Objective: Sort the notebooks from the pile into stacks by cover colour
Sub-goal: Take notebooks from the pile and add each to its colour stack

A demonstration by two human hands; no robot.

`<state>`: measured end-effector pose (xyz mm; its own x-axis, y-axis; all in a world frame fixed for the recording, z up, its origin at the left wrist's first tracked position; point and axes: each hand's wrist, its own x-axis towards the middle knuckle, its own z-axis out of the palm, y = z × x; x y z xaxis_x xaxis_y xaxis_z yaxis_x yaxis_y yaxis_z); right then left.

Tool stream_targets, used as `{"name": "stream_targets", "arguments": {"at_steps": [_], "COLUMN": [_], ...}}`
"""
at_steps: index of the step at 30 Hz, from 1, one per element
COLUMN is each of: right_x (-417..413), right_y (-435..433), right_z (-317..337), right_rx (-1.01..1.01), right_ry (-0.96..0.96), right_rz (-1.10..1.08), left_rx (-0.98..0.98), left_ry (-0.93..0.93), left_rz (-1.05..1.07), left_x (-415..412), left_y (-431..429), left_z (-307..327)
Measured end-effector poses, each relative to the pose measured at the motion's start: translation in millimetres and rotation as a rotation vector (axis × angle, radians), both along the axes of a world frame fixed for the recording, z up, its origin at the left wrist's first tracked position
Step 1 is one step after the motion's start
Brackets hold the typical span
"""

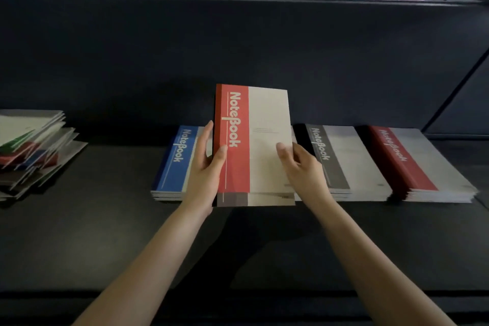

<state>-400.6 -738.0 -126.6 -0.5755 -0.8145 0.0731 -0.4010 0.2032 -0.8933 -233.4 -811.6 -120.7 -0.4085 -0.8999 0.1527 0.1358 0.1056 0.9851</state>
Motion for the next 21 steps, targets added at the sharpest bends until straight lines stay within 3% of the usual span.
{"name": "stream_targets", "arguments": {"at_steps": [6,21], "right_x": [-40,-156], "right_y": [42,132], "right_z": [6,1], "right_rx": [-0.045,-0.161], "right_ry": [-0.042,-0.054], "right_rz": [-0.022,-0.412], "left_rx": [0.019,-0.014], "left_ry": [0.039,-0.090], "left_rz": [-0.019,-0.106], "left_x": [-48,-162], "left_y": [38,90], "left_z": [-11,-11]}}
